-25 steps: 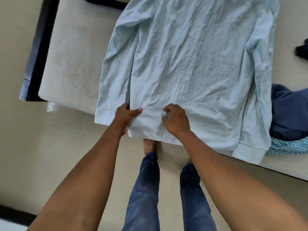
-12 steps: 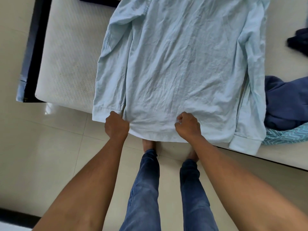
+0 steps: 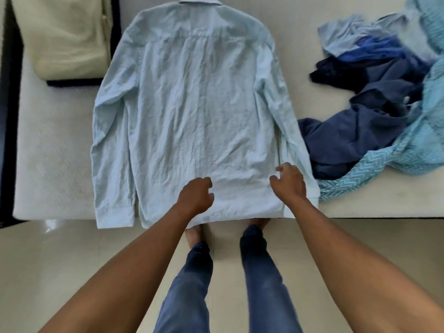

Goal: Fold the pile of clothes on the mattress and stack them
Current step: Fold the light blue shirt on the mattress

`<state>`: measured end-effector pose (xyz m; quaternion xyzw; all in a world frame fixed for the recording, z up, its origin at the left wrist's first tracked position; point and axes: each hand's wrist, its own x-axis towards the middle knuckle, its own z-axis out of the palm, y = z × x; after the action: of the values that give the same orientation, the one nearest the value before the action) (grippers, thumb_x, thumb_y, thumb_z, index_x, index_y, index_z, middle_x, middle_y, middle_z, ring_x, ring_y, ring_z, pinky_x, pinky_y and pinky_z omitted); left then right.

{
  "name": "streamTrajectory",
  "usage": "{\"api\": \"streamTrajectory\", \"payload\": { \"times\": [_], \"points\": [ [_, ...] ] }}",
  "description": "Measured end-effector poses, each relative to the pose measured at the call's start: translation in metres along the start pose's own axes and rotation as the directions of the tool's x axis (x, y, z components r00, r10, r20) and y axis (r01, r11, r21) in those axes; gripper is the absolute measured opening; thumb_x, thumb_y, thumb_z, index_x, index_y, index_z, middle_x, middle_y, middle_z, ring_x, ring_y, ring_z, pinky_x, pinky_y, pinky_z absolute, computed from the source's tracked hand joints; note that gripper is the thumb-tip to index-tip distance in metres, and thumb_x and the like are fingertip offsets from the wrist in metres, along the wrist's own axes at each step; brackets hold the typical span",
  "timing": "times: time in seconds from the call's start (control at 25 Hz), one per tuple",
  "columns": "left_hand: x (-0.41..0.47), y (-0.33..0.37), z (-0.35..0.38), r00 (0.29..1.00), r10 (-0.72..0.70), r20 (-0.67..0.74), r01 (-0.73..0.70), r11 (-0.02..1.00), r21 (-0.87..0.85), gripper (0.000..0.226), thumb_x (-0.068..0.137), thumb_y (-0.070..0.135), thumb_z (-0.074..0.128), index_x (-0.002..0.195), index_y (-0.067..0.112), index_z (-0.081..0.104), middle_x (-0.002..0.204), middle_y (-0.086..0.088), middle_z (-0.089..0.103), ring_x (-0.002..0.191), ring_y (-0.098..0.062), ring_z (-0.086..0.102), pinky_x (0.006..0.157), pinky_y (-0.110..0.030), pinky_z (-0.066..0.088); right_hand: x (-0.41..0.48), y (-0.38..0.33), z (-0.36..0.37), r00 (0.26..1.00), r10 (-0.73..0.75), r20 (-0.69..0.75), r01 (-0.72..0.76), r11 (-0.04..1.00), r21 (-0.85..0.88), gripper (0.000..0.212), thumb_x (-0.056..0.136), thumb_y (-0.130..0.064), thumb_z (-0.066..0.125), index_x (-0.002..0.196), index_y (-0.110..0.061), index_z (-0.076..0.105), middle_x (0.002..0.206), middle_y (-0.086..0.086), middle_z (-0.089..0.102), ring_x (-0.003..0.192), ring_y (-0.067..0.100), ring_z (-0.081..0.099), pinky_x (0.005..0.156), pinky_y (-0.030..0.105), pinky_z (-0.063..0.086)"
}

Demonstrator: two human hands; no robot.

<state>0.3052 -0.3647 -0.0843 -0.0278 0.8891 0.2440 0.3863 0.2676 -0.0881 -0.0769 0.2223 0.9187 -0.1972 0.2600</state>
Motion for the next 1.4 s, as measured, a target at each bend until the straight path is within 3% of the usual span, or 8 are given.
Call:
{"api": "streamTrajectory", "payload": {
  "times": [0.12,0.4,0.56,0.8,1.0,1.2,1.28,1.4],
  "points": [
    [0.035,0.046,-0.001,0.998,0.063,0.017,-0.064,0.997,0.043,0.044,0.102,0.032,0.059,0.143,0.018,0.052,0.140,-0.008,0.060,0.128,-0.028,0.056,0.098,-0.036,0.045,0.034,0.032,-0.035,0.963,0.192,-0.186,-0.177,0.979,0.099,0.052,0.085,-0.019,0.071,0.133,-0.009,0.053,0.137,0.018,0.053,0.124,0.044,0.053,0.098,0.050,0.048],
    [0.088,0.111,0.037,0.993,0.020,0.115,-0.018,1.000,-0.017,0.042,0.101,0.033,0.062,0.141,0.021,0.055,0.121,-0.004,0.067,0.117,-0.024,0.060,0.089,-0.033,0.048,0.081,0.094,-0.039,0.964,0.229,0.139,-0.220,0.973,-0.077,0.032,0.089,-0.028,0.069,0.116,-0.012,0.062,0.122,0.016,0.067,0.110,0.040,0.064,0.082,0.038,0.047],
    [0.087,0.154,0.026,0.998,-0.063,0.024,0.067,0.941,-0.331,0.023,0.098,0.032,0.066,0.119,0.023,0.068,0.099,0.004,0.075,0.090,-0.016,0.072,0.078,-0.033,0.059,0.070,0.093,-0.087,0.946,0.252,-0.205,-0.163,0.915,0.370,0.014,0.094,-0.017,0.063,0.107,-0.013,0.062,0.107,0.014,0.071,0.096,0.037,0.065,0.070,0.033,0.040],
    [0.089,0.242,-0.042,0.992,-0.001,0.125,0.101,0.589,-0.802,0.049,0.102,0.057,0.053,0.119,0.014,0.069,0.104,-0.010,0.079,0.100,-0.035,0.075,0.090,-0.052,0.059,0.066,0.037,-0.171,0.863,0.059,-0.501,0.196,0.875,0.442,0.026,0.083,-0.017,0.059,0.106,-0.016,0.071,0.093,0.009,0.077,0.083,0.033,0.070,0.068,0.042,0.057],
    [0.079,0.223,-0.111,0.951,0.253,0.180,0.124,0.222,-0.967,0.057,0.090,0.061,0.061,0.119,0.013,0.071,0.107,-0.011,0.073,0.097,-0.025,0.071,0.087,-0.039,0.056,0.036,-0.078,-0.153,0.779,-0.462,-0.424,0.571,0.802,0.176,0.033,0.085,-0.021,0.068,0.117,-0.016,0.070,0.098,0.007,0.076,0.088,0.030,0.071,0.071,0.035,0.051],
    [0.074,0.094,-0.176,0.973,-0.229,0.015,0.035,0.081,-0.996,0.037,0.095,0.012,0.046,0.074,0.015,0.077,0.079,-0.004,0.072,0.078,-0.022,0.071,0.070,-0.036,0.060,0.002,-0.126,-0.091,0.775,-0.526,-0.350,0.628,0.581,0.517,0.057,0.091,-0.010,0.066,0.146,-0.015,0.052,0.096,-0.004,0.071,0.082,0.013,0.069,0.074,0.027,0.058],
    [0.094,0.019,-0.186,0.834,-0.552,-0.014,-0.012,0.008,-1.000,0.023,0.087,0.018,0.054,0.090,0.015,0.077,0.097,-0.007,0.072,0.099,-0.028,0.069,0.077,-0.042,0.060,0.013,-0.109,-0.061,0.865,-0.366,-0.343,0.500,0.676,0.541,0.050,0.089,-0.007,0.066,0.137,-0.016,0.056,0.091,-0.004,0.071,0.079,0.013,0.069,0.072,0.034,0.059],
    [0.112,-0.041,-0.182,0.619,-0.784,-0.041,0.273,0.263,-0.926,0.053,0.091,0.041,0.058,0.134,0.011,0.060,0.137,-0.013,0.064,0.125,-0.033,0.062,0.103,-0.046,0.050,0.032,-0.064,-0.027,0.990,-0.057,-0.132,0.111,0.887,0.449,0.043,0.087,-0.009,0.066,0.129,-0.013,0.059,0.101,0.004,0.073,0.096,0.024,0.070,0.083,0.036,0.053]
  ]
}}
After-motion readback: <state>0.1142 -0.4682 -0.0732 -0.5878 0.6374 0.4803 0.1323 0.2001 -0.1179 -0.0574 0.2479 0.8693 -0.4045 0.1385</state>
